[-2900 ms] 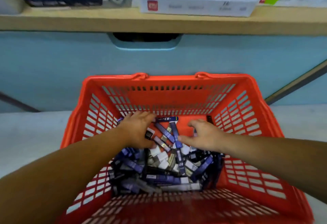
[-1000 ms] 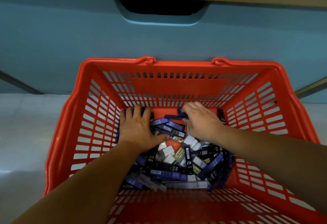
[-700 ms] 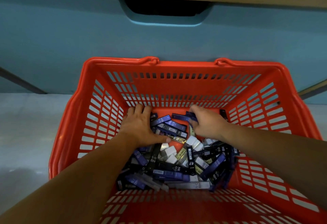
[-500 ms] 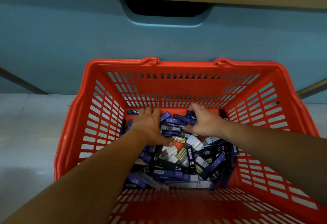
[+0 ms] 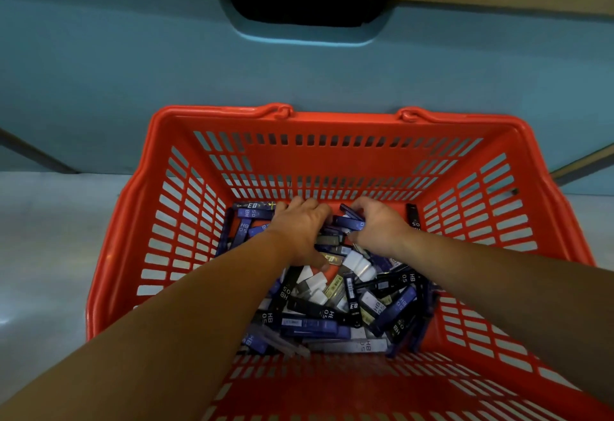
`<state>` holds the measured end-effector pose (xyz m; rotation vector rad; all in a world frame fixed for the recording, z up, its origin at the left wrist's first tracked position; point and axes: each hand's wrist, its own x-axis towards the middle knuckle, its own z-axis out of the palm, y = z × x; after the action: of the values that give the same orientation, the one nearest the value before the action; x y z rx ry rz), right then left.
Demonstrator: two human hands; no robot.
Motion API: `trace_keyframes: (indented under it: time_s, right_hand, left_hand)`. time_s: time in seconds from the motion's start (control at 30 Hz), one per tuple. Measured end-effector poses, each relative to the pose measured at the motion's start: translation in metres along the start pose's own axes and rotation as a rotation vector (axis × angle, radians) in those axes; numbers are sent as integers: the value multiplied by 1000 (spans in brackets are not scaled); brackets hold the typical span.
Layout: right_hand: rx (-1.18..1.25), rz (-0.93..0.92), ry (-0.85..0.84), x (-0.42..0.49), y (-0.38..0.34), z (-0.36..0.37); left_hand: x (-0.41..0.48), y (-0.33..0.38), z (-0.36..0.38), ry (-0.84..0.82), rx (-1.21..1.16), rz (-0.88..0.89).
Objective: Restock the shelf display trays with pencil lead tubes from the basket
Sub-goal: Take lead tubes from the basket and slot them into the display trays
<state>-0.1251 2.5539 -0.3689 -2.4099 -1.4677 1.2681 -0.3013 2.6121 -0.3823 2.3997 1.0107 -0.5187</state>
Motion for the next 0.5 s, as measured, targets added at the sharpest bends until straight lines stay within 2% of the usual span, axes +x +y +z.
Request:
trace_keyframes:
  time_s: [0.17, 0.27, 0.5]
  right_hand:
    - [-82, -14, -67, 0, 4, -4]
    - [-49, 2, -120, -1, 2, -9]
    - [128, 37, -235, -5, -1, -27]
  left_hand:
    - [3, 0, -2, -83, 42, 24]
    - [3, 3, -5, -117, 76, 32]
    - [1, 5, 1, -41, 3, 58]
